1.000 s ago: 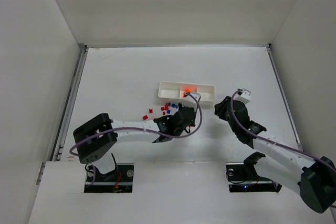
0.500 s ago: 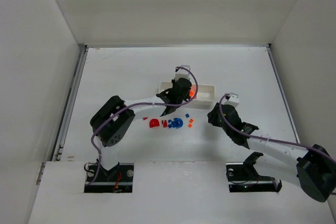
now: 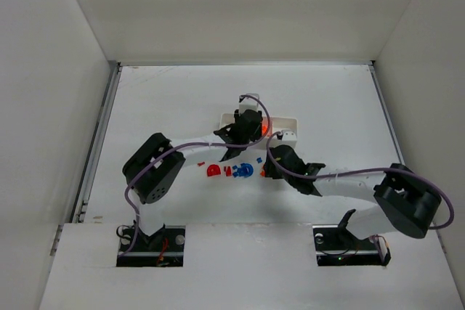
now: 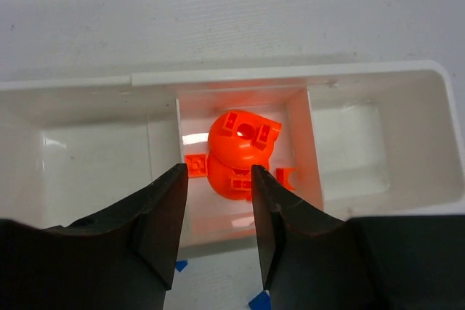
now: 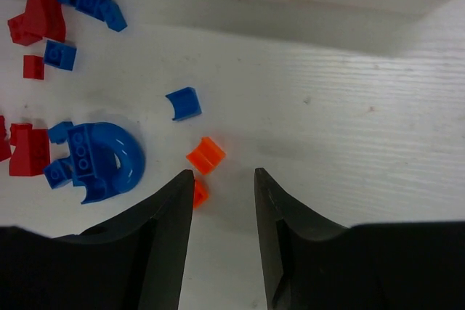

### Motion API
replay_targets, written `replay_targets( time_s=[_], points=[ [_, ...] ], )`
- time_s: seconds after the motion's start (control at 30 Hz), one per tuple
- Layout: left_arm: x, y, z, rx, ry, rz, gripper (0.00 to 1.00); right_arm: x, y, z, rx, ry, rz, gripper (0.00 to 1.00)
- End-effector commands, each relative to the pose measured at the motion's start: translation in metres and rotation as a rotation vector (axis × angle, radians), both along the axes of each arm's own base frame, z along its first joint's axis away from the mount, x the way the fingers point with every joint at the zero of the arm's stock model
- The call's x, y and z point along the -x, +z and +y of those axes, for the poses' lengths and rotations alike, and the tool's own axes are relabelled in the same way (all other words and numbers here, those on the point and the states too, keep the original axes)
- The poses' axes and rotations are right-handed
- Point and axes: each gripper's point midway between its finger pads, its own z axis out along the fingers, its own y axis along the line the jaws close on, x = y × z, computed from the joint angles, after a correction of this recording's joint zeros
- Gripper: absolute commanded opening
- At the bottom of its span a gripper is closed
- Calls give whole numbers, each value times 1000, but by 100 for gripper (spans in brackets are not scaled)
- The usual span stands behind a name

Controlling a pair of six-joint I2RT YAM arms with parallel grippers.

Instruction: Sort the legos into containers by color

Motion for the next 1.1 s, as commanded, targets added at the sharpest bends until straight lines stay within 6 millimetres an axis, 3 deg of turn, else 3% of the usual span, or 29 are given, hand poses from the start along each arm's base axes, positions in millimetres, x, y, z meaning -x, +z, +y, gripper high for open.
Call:
replay_targets(
  time_s=[0.0,0.2,0.47,0.7,1.07],
  points=[
    [13,47,0,111,-4,-61,38,-19,19,24,-20,32,-66,46],
    [39,57,21,151,-1,-60,37,-23,5,29,32,48,-44,49],
    [64,69,39,191,-6,-71,37,-24,-2,29,53,52,-27,44],
    [82,65,50,211,-5,-61,37,-17,-9,26,91,59,-8,42],
    [104,58,69,219,-4,-43,39,-13,-10,30,110,65,-5,30]
  ],
)
